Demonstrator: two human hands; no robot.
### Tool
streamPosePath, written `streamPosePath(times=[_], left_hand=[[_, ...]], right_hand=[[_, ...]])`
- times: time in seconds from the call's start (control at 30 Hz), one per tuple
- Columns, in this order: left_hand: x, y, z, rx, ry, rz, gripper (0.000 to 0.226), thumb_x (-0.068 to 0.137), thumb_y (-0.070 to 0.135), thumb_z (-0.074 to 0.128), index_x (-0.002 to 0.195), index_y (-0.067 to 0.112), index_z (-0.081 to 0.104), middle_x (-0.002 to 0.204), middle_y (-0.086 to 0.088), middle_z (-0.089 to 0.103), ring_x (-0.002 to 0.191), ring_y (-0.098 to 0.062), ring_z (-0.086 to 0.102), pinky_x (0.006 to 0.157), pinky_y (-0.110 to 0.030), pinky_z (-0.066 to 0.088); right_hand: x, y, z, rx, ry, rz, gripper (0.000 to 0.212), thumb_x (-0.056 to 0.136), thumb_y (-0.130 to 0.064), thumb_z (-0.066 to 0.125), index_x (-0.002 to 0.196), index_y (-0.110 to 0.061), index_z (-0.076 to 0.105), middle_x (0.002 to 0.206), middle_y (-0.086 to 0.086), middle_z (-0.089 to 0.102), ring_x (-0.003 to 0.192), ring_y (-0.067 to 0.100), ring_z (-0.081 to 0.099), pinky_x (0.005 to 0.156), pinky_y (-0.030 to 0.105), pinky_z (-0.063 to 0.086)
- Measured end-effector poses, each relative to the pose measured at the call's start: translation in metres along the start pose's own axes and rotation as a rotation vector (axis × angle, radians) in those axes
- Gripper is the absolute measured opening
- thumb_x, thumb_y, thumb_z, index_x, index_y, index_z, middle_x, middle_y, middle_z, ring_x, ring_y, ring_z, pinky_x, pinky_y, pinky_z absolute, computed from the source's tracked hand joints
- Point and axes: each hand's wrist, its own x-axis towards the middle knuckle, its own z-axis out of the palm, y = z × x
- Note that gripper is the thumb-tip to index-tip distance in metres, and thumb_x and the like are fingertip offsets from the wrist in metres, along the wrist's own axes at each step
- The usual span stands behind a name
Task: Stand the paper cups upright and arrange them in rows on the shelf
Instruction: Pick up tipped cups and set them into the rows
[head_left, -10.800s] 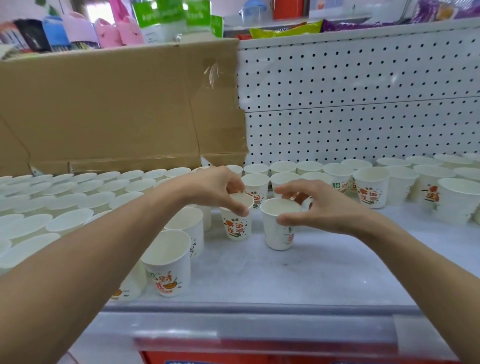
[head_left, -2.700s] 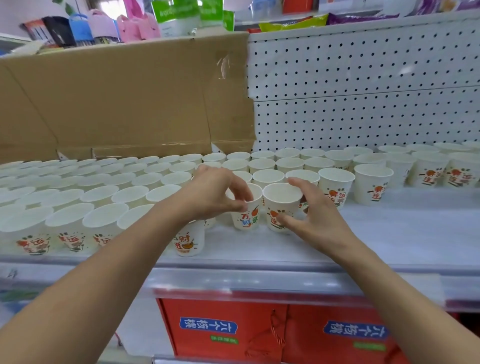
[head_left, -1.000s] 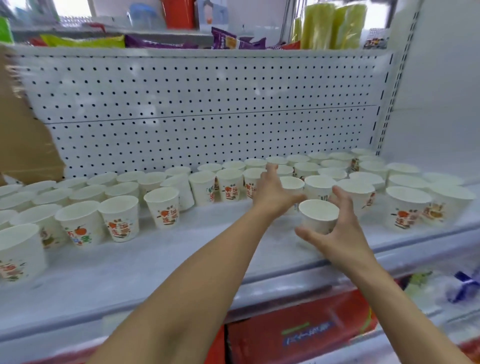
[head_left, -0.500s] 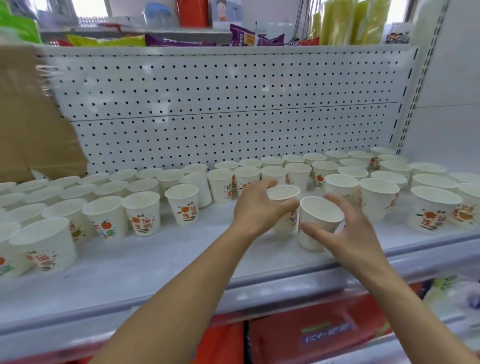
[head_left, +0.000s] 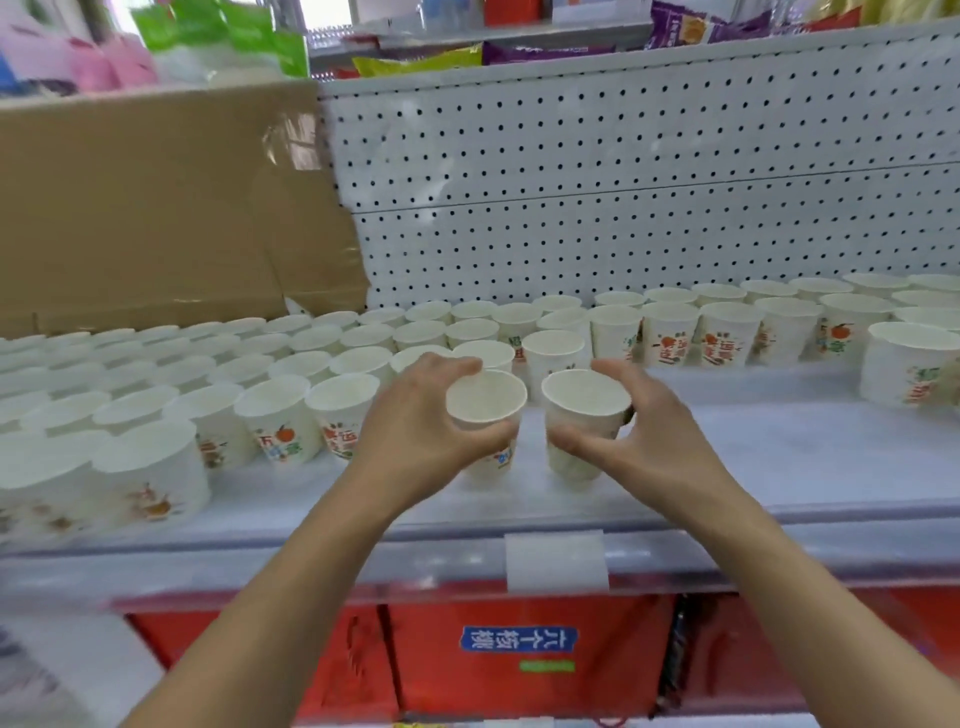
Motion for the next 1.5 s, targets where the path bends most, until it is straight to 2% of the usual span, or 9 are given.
streamPosePath(times=[0.3, 0.5, 0.6, 0.8, 0.97, 1.1, 1.3, 1.4, 1.5], left_hand=[[0.008, -0.041, -0.036, 0.332, -0.135, 0.072, 0.074, 0.068, 0.064, 0.070, 0.134, 0.038, 0.049, 0.134, 0.014, 0.048, 0.129, -0.007, 0.025, 0.096, -0.029, 0.014], [0.003, -0.051, -0.043, 0.149, -0.058, 0.213, 0.039, 0.070, 0.058, 0.071, 0.106, 0.044, 0.065, 0.100, 0.031, 0.057, 0.111, 0.005, 0.037, 0.096, -0.027, 0.018], [0.006, -0.058, -0.043, 0.216, -0.079, 0.245, 0.018, 0.082, 0.042, 0.070, 0.099, 0.041, 0.070, 0.093, 0.026, 0.063, 0.108, -0.001, 0.046, 0.091, -0.025, 0.016], [0.008, -0.068, -0.054, 0.300, -0.110, 0.234, 0.019, 0.088, 0.026, 0.066, 0.104, 0.035, 0.070, 0.089, 0.030, 0.047, 0.114, -0.003, 0.040, 0.098, -0.025, 0.013], [0.010, -0.072, -0.052, 0.260, -0.129, 0.237, 0.029, 0.081, 0.031, 0.070, 0.109, 0.039, 0.065, 0.111, 0.019, 0.058, 0.121, -0.001, 0.036, 0.105, -0.028, 0.007], [0.013, -0.069, -0.050, 0.230, -0.103, 0.245, 0.020, 0.083, 0.036, 0.071, 0.103, 0.036, 0.068, 0.094, 0.029, 0.051, 0.101, 0.010, 0.029, 0.103, -0.027, 0.011], [0.015, -0.069, -0.051, 0.253, -0.129, 0.235, 0.020, 0.086, 0.029, 0.068, 0.105, 0.036, 0.069, 0.098, 0.025, 0.052, 0.107, 0.004, 0.033, 0.102, -0.027, 0.010], [0.015, -0.067, -0.049, 0.229, -0.145, 0.245, 0.022, 0.085, 0.033, 0.070, 0.106, 0.034, 0.068, 0.100, 0.024, 0.053, 0.090, 0.011, 0.022, 0.091, -0.021, 0.010], [0.017, -0.066, -0.049, 0.241, -0.145, 0.250, 0.016, 0.086, 0.032, 0.069, 0.102, 0.033, 0.071, 0.092, 0.025, 0.052, 0.094, 0.005, 0.029, 0.091, -0.022, 0.012]], right_hand=[[0.011, -0.022, 0.039, -0.029, -0.161, -0.032, 0.098, 0.064, -0.047, 0.082, 0.145, -0.027, 0.030, 0.138, 0.000, 0.043, 0.128, 0.019, 0.041, 0.104, 0.040, 0.040], [0.008, -0.016, 0.036, 0.077, -0.148, -0.112, 0.067, 0.081, -0.022, 0.069, 0.140, -0.034, 0.040, 0.141, -0.014, 0.043, 0.124, 0.008, 0.041, 0.095, 0.026, 0.043], [0.011, -0.016, 0.043, 0.036, -0.101, -0.166, 0.044, 0.081, -0.017, 0.068, 0.122, -0.031, 0.057, 0.127, -0.011, 0.051, 0.106, 0.005, 0.050, 0.082, 0.022, 0.046], [0.014, -0.021, 0.050, -0.092, -0.007, -0.240, 0.018, 0.082, -0.025, 0.072, 0.099, -0.024, 0.064, 0.090, -0.004, 0.050, 0.074, 0.006, 0.049, 0.069, 0.022, 0.039], [0.014, -0.029, 0.047, -0.103, -0.005, -0.308, 0.006, 0.084, -0.024, 0.071, 0.083, -0.020, 0.067, 0.058, -0.010, 0.049, 0.057, 0.008, 0.044, 0.058, 0.027, 0.039], [0.013, -0.035, 0.053, -0.130, -0.002, -0.332, 0.008, 0.084, -0.030, 0.071, 0.086, -0.022, 0.073, 0.044, -0.017, 0.046, 0.055, 0.002, 0.051, 0.055, 0.024, 0.037], [0.013, -0.031, 0.039, -0.186, -0.027, -0.272, 0.029, 0.085, -0.035, 0.063, 0.113, -0.041, 0.063, 0.060, -0.009, 0.054, 0.062, 0.005, 0.051, 0.059, 0.030, 0.045], [0.014, -0.026, 0.036, -0.276, -0.057, -0.234, 0.023, 0.084, -0.030, 0.062, 0.105, -0.039, 0.063, 0.064, -0.011, 0.056, 0.066, 0.002, 0.052, 0.059, 0.028, 0.043], [0.016, -0.027, 0.043, -0.276, -0.029, -0.237, 0.008, 0.088, -0.031, 0.062, 0.094, -0.034, 0.067, 0.063, -0.016, 0.054, 0.065, 0.000, 0.051, 0.055, 0.024, 0.036]])
